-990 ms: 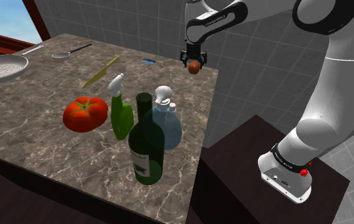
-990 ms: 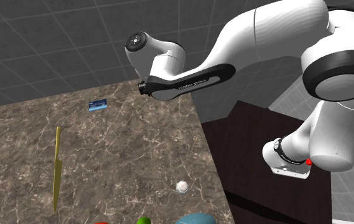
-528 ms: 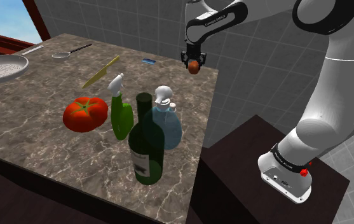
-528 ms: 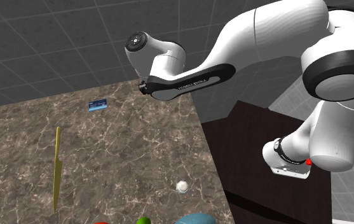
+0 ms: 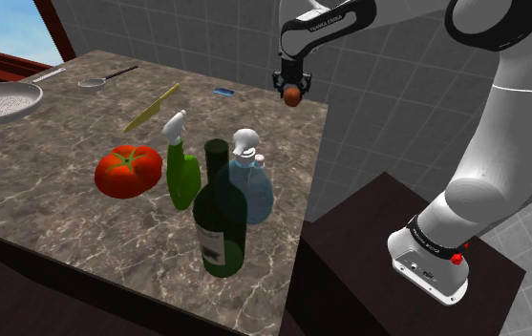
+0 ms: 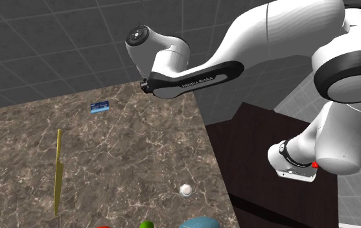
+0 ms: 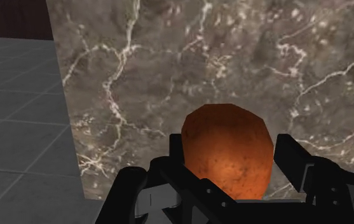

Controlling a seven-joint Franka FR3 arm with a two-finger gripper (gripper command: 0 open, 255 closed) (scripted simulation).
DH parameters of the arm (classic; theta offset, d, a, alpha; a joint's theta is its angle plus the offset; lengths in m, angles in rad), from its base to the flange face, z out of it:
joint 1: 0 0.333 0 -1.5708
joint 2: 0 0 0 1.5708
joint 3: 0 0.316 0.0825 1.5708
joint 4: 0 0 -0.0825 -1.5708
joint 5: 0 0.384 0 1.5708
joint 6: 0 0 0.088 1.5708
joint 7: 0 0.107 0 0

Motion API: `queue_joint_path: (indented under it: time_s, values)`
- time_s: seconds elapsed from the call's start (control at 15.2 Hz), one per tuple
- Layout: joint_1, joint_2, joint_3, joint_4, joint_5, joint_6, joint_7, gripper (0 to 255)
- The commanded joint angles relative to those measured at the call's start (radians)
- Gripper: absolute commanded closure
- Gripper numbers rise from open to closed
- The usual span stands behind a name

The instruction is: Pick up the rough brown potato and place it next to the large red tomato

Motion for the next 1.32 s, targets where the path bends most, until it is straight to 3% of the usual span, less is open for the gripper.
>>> queue_joint_path:
  time_s: [0.0, 1.25]
  values:
    - [0.000, -0.009, 0.001, 0.014, 0.004, -0.023, -0.006, 255]
    - [0.002, -0.075, 0.010, 0.177, 0.032, -0.247, -0.055, 255]
